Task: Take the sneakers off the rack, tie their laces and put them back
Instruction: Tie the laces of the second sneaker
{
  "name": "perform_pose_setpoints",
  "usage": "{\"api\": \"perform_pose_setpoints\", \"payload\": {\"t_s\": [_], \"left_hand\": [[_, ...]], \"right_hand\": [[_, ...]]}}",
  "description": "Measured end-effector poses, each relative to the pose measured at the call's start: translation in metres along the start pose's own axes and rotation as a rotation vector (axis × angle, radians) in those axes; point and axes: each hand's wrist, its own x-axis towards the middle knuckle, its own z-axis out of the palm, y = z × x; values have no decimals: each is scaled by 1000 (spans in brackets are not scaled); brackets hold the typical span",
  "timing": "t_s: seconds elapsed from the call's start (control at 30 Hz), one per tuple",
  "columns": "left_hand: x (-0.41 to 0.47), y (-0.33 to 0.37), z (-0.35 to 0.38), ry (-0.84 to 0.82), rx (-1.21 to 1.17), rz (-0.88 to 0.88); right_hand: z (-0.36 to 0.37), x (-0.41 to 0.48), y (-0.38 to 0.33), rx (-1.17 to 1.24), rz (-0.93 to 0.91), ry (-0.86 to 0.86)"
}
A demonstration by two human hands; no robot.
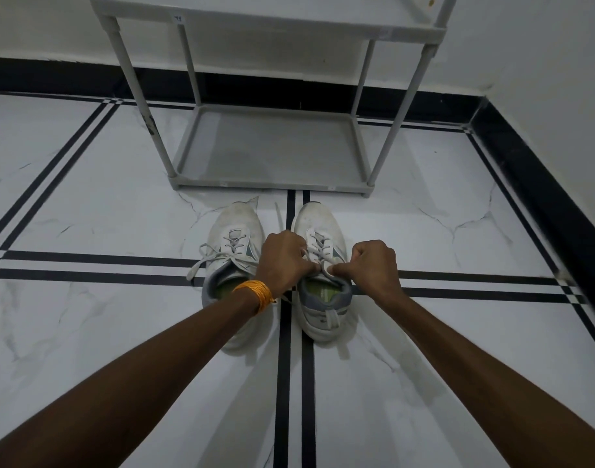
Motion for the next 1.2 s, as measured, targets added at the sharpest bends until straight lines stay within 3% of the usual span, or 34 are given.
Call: {"api": "perform_pose_setpoints", "payload": {"t_s": [0.17,0.3,0.43,0.57,0.63,0.7,0.77,0.83,0.93,1.0,1.07,1.13,1.2], "left_hand": [[-2,-3,-1,17,29,6],[-5,-6,-15,35,66,47],[-2,5,-41,10,160,186],[7,20,-62,31,268,374],[6,32,-71,33,196,464],[5,43,-74,-62,18,497],[2,51,-71,-169,-11,547],[1,51,-62,-227,114,659],[7,44,-55,-184,429,736],[14,43,-55,-122,627,719],[20,46,-59,-97,661,623],[24,51,-63,-144,440,457],[25,55,-67,-242,68,267]], "right_hand": [[1,-3,4,5,-49,-2],[-16,-1,-1,34,-189,-28],[-45,1,-31,-63,-410,-138],[-72,7,-60,-34,-536,-131],[-82,12,-70,-58,-602,-90],[-86,15,-75,-74,-650,-75],[-87,17,-78,-79,-672,-69],[-89,17,-83,-109,-679,-77],[-88,18,-90,-91,-657,-149],[-85,19,-89,-37,-624,-175],[-81,20,-82,65,-563,-161],[-79,17,-74,124,-507,-128],[-73,9,-68,78,-448,-183]]}}
